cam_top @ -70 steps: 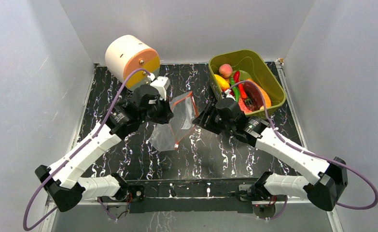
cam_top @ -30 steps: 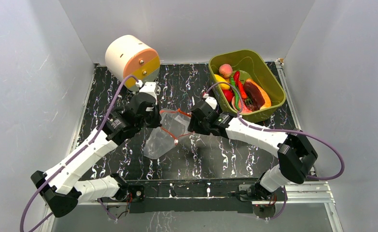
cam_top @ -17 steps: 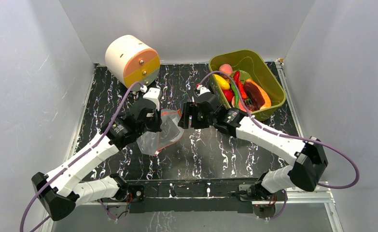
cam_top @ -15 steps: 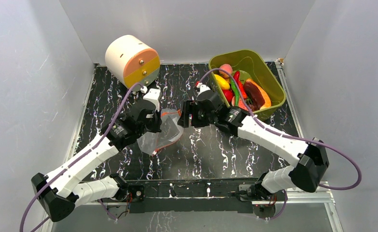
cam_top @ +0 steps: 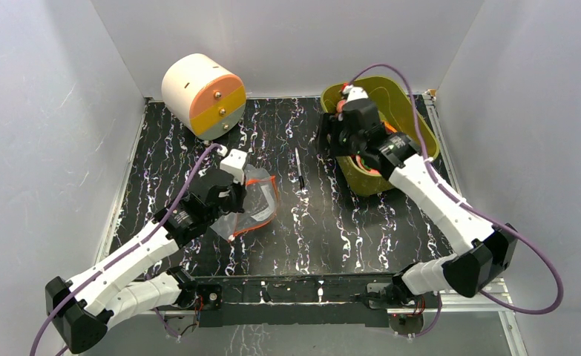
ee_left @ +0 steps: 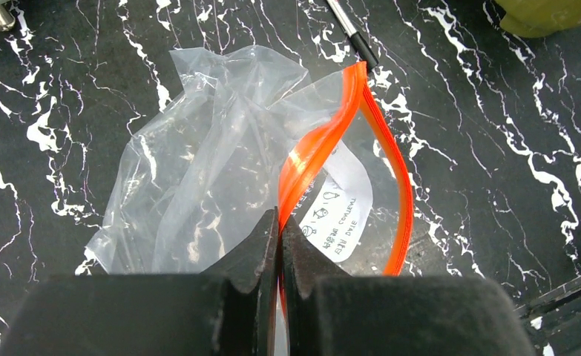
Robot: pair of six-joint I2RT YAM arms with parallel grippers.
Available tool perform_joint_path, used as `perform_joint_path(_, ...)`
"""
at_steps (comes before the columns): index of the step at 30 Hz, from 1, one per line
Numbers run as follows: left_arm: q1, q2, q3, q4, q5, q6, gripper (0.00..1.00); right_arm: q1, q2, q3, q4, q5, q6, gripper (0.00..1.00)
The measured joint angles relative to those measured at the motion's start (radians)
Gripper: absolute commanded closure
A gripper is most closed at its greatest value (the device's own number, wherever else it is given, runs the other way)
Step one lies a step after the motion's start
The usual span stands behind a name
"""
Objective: Place the food in the zip-top bag and seal the zipper
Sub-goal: Pick up the fake fruit from the bin.
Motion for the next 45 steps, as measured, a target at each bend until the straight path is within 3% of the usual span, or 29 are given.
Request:
perform_joint_path(11,0.000,0.001,-0.010,0.023,0.027,0.031,1.00,-0.298,0.241,0.131,0.015,0.111,-0.181,0.49)
perform_joint_path(20,0.000,0.008,-0.019,0.030,0.047,0.033,1.00,-0.436,0.534,0.250,0.055,0.041,-0.285,0.57)
perform_joint_path(33,0.000,0.058,-0.019,0.045,0.053,0.040,1.00,-0.457,0.731,0.403,0.232,-0.067,-0.311,0.30)
perform_joint_path(36,0.000,0.066,-0.019,0.045,0.058,0.040,1.00,-0.468,0.747,0.405,0.300,-0.092,-0.290,0.16)
perform_joint_path(41,0.000,0.078,-0.020,0.045,0.060,0.039,1.00,-0.486,0.807,0.423,0.400,-0.146,-0.251,0.03)
perform_joint_path(45,0.000,0.077,-0.020,0.045,0.060,0.039,1.00,-0.500,0.851,0.423,0.441,-0.187,-0.230,0.02)
